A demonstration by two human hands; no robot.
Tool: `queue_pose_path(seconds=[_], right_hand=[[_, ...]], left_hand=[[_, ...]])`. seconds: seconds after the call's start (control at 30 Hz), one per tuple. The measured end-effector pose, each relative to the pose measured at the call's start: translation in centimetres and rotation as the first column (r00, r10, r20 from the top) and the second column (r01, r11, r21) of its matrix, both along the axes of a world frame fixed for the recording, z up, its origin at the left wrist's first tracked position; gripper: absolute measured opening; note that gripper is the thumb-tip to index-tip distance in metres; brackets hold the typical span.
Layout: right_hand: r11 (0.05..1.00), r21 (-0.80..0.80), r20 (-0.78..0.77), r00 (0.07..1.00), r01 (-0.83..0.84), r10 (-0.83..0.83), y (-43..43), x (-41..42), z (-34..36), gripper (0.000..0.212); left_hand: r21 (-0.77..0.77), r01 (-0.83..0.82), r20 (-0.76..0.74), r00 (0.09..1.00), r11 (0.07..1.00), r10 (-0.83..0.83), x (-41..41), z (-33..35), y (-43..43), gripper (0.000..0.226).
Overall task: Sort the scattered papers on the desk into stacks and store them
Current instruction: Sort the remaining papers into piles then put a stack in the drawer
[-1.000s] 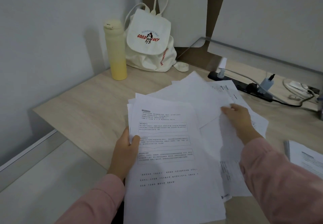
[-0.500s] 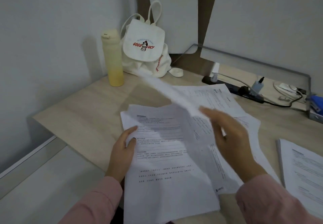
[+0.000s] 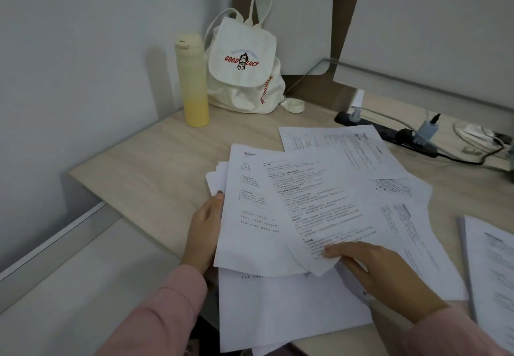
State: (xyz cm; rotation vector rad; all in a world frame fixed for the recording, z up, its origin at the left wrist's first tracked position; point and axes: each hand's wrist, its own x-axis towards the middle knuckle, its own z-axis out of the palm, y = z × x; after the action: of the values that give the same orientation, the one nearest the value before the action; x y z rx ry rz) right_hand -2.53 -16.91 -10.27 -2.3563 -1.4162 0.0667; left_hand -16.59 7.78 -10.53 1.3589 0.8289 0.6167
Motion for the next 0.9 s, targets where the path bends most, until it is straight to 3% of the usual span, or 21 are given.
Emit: queue_pose_path(seconds=[0.1,0.23,0.3,0.43,0.5,0.63,0.8,0.9], right_hand=[[0.997,-0.037,-0.036,0.997,0.063,-0.065,0.1,-0.1,0.9,0.033],[0.964,-0.177,-0.093,0.971,0.200,-0.219,-0.5,1.0,1.9,0.041],[0.954,-0.104,-0.042,0.957,0.281,-0.287,-0.8,1.5,2.3,0.037],[0.886,0.053,-0.142,0.881,0.461,-0.451,-1.2,1.9,3.1,0.023],[0.895,0.099,-0.162,0.894,0.435,-0.417,-0.7,1.2,3.6,0.023],[0.963,0.135,-0.261,0.946,0.234,-0.194,2.1,-2.6,4.6,0.052],[1.000,0.011,-0.320,0.947,-0.029,0.031,5.1,-5.8,2.5,0.042],[0.993,-0.022,-0.456,0.885,-0.117,0.094,5.6,-6.5,2.0,0.033]], left_hand=[[0.085,0.045,-0.038,0.998,0.995,-0.041,0.0,-0.5,0.2,0.017],[0.124,0.060,-0.060,0.997,0.991,-0.052,-0.1,-1.0,0.4,0.016],[0.119,0.061,-0.054,0.997,0.991,-0.055,-0.1,-1.1,0.4,0.016],[0.119,0.081,-0.048,0.996,0.990,-0.076,-0.1,-1.1,0.4,0.009],[0.120,0.103,-0.040,0.994,0.987,-0.099,-0.2,-1.1,0.4,0.009],[0.113,0.133,-0.001,0.991,0.985,-0.134,-0.4,-0.6,0.3,0.015],[0.062,0.086,0.035,0.995,0.994,-0.088,-0.1,-0.3,0.0,0.012],[0.091,0.104,-0.006,0.995,0.990,-0.104,0.1,-0.8,0.3,0.040]])
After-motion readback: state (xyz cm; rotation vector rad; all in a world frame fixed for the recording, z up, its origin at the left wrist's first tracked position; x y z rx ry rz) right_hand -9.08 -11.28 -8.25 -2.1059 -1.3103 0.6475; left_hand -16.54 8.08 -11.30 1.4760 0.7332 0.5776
